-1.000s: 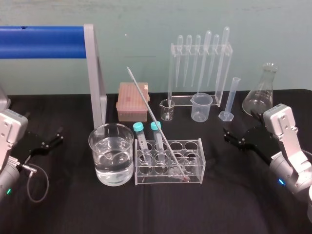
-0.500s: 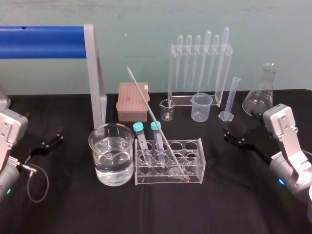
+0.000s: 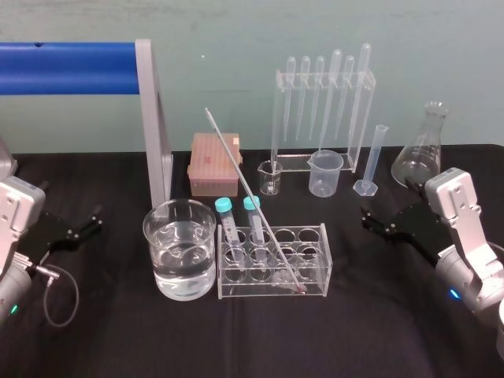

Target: Hold the thermometer with one hand and immerse one end into the beaker, then reinsert it into the test tube rack.

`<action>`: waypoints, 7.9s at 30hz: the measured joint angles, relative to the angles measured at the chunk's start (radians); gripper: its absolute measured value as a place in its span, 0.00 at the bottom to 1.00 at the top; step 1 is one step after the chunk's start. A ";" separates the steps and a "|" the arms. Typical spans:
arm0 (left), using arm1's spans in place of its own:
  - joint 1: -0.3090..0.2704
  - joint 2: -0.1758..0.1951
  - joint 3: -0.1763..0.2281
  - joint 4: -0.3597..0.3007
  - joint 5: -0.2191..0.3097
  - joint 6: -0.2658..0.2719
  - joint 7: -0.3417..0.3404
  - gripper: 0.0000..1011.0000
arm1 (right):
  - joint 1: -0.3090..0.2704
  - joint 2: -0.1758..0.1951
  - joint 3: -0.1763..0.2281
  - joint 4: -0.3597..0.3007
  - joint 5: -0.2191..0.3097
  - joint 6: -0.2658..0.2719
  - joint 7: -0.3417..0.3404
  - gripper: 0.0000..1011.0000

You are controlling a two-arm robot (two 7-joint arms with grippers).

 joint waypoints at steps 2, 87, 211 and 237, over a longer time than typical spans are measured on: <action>0.000 0.000 0.000 0.000 0.000 0.000 0.000 1.00 | 0.000 0.000 0.000 0.000 0.000 0.000 0.000 0.99; 0.000 0.000 0.000 0.000 0.000 0.000 0.000 1.00 | 0.368 -0.155 -0.159 -0.050 0.250 0.409 0.536 0.99; 0.000 0.000 0.000 0.000 0.000 0.000 0.000 1.00 | 0.486 -0.442 -0.193 0.424 0.440 -0.054 0.895 0.06; 0.000 0.000 0.000 0.000 0.000 0.000 0.000 1.00 | 0.469 -0.446 -0.173 0.408 0.412 -0.046 0.898 0.06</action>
